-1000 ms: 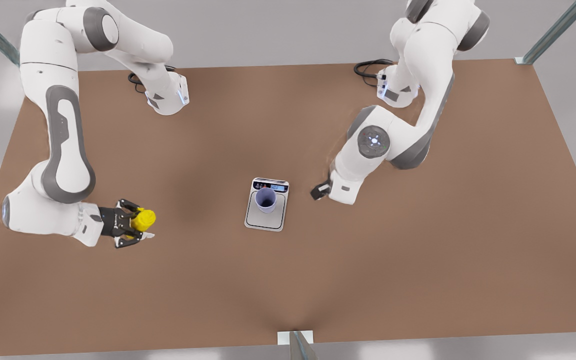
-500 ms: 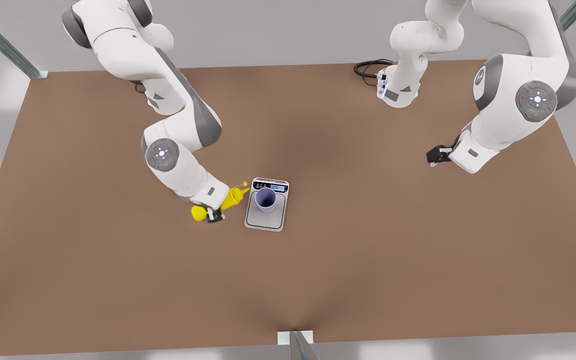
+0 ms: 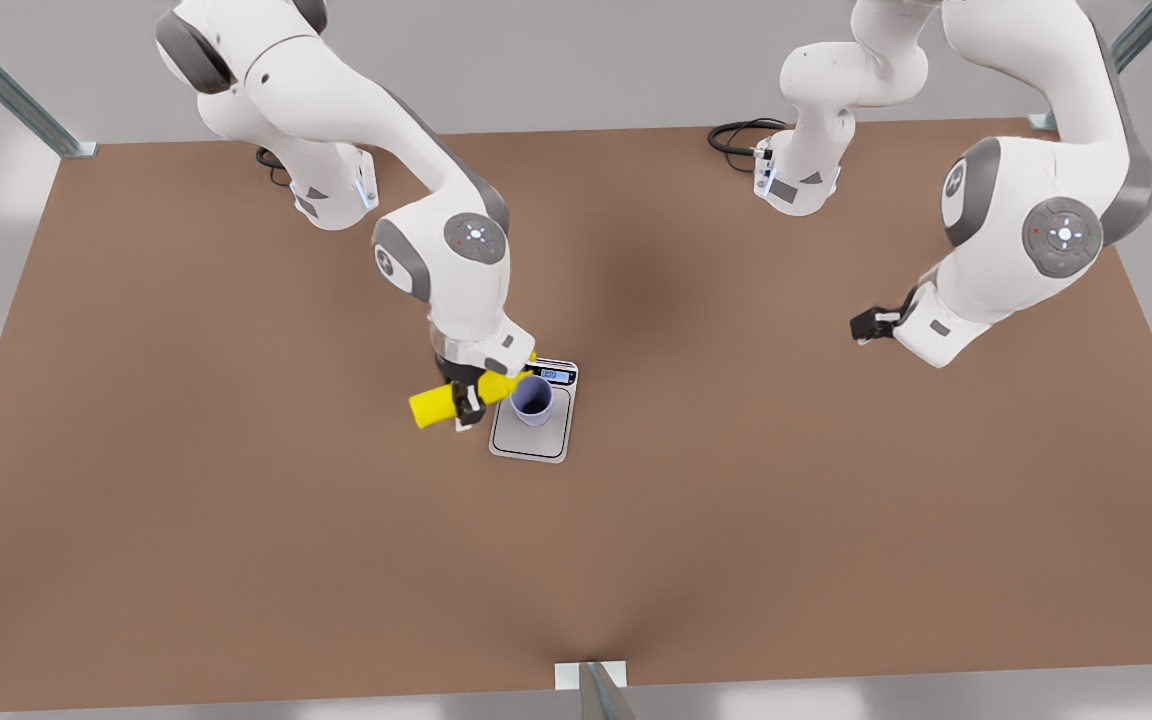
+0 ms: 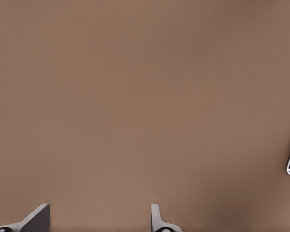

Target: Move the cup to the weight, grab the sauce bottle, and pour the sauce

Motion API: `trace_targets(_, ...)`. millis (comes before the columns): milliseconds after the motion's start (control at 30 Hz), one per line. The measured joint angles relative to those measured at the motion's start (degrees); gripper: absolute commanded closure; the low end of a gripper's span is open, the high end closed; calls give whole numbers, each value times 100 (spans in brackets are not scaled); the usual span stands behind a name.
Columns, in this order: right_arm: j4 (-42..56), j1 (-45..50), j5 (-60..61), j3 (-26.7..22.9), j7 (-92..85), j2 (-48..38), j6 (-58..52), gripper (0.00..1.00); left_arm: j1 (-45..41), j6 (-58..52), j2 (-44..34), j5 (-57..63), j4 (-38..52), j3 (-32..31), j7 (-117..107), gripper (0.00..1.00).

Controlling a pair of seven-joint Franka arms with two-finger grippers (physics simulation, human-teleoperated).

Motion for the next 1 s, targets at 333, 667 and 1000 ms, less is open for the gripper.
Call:
trace_targets(333,9,120,-164,-9,725,35,-366,50,-10,-194,-21,-2,0,0,16,0)
trace_targets(667,53,-711,1307,8,587,-84,-421,50,-41,-229,-26,4,9,-9,-17,0)
trace_targets(1000,76,-2540,4539,35,-1506,-153,-732,50,-47,-221,0,18,9,-26,-19,0)
